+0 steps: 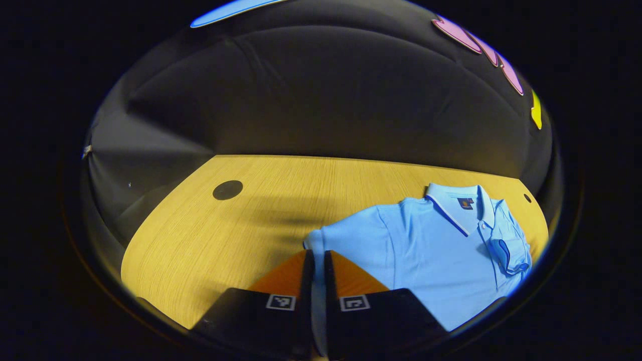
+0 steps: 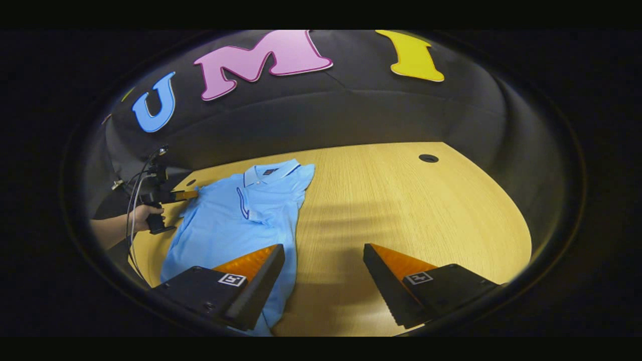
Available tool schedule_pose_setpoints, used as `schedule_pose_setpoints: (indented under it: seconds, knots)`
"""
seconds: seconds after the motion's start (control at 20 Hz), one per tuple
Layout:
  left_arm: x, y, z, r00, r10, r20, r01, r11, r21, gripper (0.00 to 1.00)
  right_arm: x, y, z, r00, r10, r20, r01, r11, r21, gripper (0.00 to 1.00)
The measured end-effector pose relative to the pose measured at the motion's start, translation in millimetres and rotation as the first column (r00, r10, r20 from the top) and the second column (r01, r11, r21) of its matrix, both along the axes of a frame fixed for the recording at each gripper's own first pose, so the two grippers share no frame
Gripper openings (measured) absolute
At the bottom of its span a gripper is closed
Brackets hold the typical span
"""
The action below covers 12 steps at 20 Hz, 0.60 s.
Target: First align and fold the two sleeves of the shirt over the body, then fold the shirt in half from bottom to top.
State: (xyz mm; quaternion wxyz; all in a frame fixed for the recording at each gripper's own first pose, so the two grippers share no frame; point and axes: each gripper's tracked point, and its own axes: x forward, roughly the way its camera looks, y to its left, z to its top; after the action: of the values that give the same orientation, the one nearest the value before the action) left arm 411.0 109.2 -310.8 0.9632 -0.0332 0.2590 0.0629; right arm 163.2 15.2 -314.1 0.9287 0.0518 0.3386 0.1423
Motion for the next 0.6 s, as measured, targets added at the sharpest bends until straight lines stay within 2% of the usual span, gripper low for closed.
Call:
schedule_pose_setpoints:
  seconds: [0.05, 0.15, 0.25, 0.4, 0.6]
  knots:
    - [0.2, -1.6, 1.4, 1.000, -0.004, -0.003, 0.004, 1.000, 0.006, 0.09, -0.4, 0.6, 1.2, 1.000, -0.002, -0.005, 0.002, 1.000, 0.005, 0.98]
    - [-1.9, -4.1, 2.8, 1.000, 0.000, -0.025, 0.001, 1.000, 0.023, 0.07, -3.0, -0.4, 6.8, 1.000, -0.011, -0.008, 0.011, 1.000, 0.017, 0.99]
    - [-4.2, -6.9, 13.9, 0.999, 0.008, -0.036, -0.005, 0.995, 0.097, 0.06, -4.6, -4.9, 12.4, 1.000, -0.021, -0.003, 0.021, 1.000, 0.013, 0.98]
    - [-1.4, -44.6, 52.7, 0.998, -0.054, 0.018, 0.051, 0.988, 0.144, 0.06, -9.7, -11.3, 20.4, 1.000, -0.027, 0.010, 0.027, 1.000, -0.007, 0.98]
    - [-6.8, -126.9, 90.3, 0.982, -0.178, 0.062, 0.169, 0.976, 0.138, 0.06, -18.3, -13.0, 30.4, 0.999, -0.042, 0.023, 0.043, 0.999, -0.013, 0.98]
